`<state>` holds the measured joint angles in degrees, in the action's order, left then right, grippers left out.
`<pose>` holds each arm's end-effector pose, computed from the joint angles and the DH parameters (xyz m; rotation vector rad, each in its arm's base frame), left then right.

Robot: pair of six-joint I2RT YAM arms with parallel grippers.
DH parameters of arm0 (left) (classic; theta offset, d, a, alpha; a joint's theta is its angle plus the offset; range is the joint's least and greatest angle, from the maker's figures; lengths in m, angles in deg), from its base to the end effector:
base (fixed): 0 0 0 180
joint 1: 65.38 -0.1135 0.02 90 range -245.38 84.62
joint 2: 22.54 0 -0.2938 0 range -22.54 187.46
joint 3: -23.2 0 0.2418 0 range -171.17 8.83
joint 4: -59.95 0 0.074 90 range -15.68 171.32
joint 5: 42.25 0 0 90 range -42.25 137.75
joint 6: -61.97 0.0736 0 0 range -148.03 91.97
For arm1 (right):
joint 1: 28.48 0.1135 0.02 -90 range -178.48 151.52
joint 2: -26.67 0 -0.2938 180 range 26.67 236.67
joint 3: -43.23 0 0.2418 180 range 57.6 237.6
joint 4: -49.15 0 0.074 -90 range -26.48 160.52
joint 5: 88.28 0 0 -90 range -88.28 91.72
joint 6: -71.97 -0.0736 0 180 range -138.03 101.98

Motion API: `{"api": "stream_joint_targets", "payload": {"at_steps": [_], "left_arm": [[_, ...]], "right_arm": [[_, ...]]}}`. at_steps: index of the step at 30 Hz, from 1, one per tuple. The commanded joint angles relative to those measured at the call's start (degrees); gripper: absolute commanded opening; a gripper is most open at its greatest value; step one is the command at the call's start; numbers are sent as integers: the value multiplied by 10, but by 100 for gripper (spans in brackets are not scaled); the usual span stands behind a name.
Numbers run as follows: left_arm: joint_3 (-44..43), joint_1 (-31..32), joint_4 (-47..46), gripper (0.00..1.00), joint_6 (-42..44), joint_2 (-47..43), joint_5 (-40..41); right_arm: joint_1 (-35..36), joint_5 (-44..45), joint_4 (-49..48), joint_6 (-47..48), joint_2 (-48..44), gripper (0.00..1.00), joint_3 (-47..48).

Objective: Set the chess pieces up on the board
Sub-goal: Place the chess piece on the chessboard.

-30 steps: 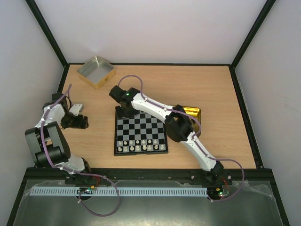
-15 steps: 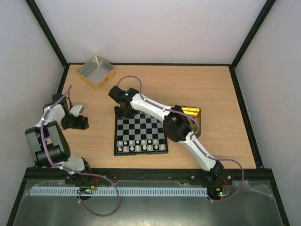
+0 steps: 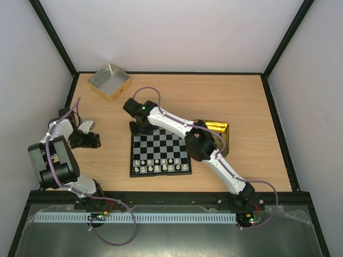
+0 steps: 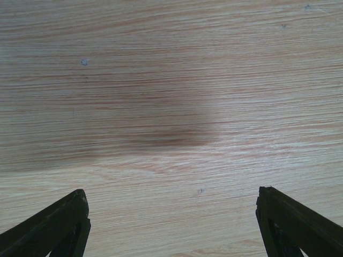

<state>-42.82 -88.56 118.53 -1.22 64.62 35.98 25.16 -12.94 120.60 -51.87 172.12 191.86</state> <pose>0.2422 0.0874 0.1760 0.1183 2.8863 -0.1601 0.3153 0.4597 0.1586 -0.5827 2.9123 0.6700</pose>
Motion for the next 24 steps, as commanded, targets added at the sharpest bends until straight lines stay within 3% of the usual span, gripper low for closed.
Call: {"api": "stream_joint_targets", "payload": {"at_steps": [1,9,24], "left_arm": [[12,-9,5,85,13,6,-9],[16,-20,9,85,24,5,-9],[24,-22,15,85,32,-8,-12]], "right_arm": [[5,3,5,-4,19,17,22],[4,3,4,-9,21,26,25],[4,9,9,-9,-14,30,-19]]}}
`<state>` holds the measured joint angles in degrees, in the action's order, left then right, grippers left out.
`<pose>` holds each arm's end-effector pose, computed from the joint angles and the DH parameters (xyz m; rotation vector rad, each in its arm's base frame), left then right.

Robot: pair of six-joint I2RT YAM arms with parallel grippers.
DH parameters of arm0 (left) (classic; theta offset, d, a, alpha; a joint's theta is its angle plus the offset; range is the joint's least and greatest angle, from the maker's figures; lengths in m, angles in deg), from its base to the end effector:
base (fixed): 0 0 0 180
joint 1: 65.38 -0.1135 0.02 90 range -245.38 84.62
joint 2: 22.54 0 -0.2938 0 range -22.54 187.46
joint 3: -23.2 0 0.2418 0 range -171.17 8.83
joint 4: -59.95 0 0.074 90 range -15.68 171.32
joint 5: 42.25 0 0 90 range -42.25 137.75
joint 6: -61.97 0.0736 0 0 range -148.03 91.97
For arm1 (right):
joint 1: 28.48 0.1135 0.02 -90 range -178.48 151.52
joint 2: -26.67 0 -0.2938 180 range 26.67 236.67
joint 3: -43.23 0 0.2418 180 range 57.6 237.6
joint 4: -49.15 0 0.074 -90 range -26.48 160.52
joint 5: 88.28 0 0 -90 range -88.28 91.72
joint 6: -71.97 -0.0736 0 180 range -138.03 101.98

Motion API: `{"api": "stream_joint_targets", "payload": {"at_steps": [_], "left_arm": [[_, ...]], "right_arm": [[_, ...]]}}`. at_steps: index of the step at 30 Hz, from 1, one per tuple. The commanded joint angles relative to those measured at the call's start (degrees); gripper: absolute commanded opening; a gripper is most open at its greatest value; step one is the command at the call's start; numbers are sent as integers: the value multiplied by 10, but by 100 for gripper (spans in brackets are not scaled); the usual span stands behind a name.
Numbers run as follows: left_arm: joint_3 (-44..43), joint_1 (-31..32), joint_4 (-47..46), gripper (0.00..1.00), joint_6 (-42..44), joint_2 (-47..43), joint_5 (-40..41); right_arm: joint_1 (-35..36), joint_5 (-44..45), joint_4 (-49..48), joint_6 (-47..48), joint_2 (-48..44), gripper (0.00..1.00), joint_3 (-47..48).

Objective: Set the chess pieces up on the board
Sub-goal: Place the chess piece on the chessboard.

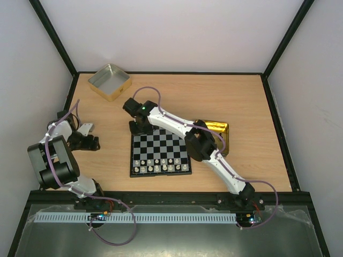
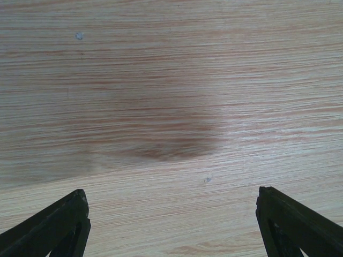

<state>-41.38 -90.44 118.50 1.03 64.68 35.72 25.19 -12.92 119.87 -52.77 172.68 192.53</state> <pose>0.2341 0.0925 0.1696 0.1249 2.9023 -0.1708 0.3172 0.4628 0.1575 -0.5613 2.9058 0.6841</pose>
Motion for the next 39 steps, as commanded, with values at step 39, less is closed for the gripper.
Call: {"api": "stream_joint_targets", "payload": {"at_steps": [39], "left_arm": [[20,-14,33,85,17,-55,-4]], "right_arm": [[8,-2,-34,22,-290,10,-343]]}}
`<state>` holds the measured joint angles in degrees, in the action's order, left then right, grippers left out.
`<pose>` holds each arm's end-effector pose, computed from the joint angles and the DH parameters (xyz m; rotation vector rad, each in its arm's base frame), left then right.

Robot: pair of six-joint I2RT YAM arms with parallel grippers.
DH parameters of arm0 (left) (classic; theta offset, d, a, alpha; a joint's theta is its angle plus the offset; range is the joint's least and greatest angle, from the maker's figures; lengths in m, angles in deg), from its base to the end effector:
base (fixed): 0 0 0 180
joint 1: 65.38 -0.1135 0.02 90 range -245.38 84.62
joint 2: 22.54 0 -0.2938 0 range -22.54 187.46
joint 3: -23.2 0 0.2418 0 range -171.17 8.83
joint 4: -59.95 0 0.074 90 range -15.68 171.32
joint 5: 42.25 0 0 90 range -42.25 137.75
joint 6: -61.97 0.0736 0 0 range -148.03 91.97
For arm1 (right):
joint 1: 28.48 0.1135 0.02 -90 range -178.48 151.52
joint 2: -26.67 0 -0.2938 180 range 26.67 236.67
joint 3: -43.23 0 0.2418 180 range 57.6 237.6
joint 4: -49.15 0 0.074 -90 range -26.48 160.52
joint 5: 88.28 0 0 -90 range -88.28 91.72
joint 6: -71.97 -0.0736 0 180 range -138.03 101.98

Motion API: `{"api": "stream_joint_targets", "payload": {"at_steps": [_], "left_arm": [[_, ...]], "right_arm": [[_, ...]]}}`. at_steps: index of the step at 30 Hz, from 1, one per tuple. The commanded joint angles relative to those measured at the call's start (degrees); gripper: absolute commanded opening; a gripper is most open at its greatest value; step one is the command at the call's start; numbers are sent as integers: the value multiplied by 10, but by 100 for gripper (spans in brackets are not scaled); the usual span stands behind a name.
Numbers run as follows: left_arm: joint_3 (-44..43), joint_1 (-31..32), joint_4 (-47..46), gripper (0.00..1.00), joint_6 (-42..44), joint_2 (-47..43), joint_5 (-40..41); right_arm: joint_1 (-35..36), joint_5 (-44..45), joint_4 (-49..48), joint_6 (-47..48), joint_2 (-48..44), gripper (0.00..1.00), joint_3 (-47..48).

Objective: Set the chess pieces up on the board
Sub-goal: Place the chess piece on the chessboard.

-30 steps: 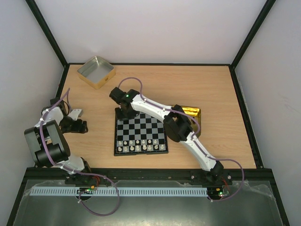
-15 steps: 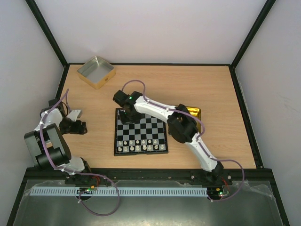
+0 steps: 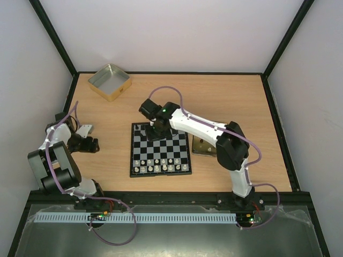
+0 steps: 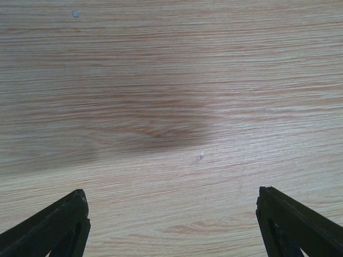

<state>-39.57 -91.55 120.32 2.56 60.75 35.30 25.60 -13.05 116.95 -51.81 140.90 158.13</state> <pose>0.2181 0.0895 0.1765 0.1367 2.8912 -0.1682 0.2422 0.3663 0.2505 -0.5965 2.8928 0.6900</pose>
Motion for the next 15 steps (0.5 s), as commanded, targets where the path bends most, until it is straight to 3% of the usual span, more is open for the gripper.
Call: {"api": "stream_joint_targets", "payload": {"at_steps": [1,15], "left_arm": [[2,-3,15,85,2,-17,3],[9,-3,1,85,0,-9,5]], "right_arm": [[3,-1,-4,15,35,10,7],[5,26,38,38,162,7,148]]}}
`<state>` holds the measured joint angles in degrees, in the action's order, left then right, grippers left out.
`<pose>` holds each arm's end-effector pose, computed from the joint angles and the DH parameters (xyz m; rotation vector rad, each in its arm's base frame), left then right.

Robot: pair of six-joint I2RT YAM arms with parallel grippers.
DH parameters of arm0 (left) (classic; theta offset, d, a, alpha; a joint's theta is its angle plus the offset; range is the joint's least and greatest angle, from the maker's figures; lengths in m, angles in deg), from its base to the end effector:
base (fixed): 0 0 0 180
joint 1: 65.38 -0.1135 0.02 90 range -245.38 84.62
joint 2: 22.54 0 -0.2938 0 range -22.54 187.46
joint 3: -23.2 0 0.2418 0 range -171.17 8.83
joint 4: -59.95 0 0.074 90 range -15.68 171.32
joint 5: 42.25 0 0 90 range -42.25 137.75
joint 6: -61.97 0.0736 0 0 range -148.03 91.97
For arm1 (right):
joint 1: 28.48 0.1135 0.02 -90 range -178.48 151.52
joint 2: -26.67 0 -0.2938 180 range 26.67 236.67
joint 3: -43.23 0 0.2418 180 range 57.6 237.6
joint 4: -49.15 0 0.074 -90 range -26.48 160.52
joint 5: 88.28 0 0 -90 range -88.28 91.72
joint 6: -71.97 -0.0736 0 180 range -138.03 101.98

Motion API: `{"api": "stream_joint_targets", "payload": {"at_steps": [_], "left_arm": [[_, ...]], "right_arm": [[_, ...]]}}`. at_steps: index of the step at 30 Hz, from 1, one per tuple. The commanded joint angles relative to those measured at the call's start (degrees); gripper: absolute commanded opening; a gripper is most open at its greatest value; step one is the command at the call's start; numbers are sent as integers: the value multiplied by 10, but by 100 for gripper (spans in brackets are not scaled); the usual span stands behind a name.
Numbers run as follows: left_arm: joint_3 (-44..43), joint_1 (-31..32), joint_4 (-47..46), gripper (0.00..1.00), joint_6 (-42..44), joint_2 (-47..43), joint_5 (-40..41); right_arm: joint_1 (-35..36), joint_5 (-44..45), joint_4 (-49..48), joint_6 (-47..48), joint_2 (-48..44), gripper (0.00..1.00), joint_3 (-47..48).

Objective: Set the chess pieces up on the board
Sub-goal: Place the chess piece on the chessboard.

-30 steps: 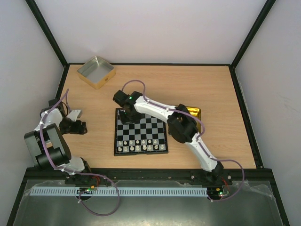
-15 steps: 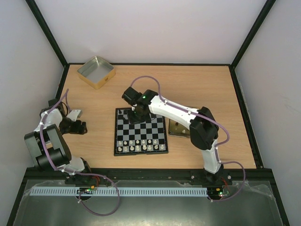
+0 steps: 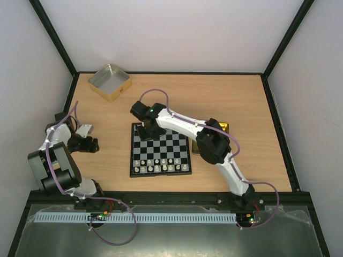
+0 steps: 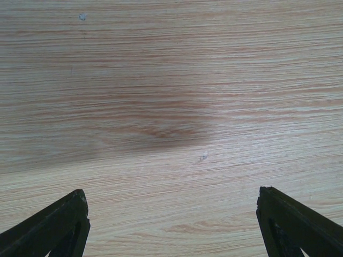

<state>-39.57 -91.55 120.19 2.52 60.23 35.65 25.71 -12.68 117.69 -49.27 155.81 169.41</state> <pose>0.2177 0.0898 0.1784 0.1365 2.8851 -0.1522 0.2736 0.4105 0.1911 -0.6601 2.9403 0.6125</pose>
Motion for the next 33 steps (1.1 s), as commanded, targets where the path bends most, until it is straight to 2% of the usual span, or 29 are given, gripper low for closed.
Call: {"api": "stream_joint_targets", "payload": {"at_steps": [1,12,33], "left_arm": [[10,-3,0,86,0,-4,2],[9,-4,-3,86,1,5,-3],[4,-5,2,86,3,13,-7]], "right_arm": [[4,24,31,12,17,7,38],[5,19,37,7,64,5,98],[-2,13,35,5,118,4,144]]}}
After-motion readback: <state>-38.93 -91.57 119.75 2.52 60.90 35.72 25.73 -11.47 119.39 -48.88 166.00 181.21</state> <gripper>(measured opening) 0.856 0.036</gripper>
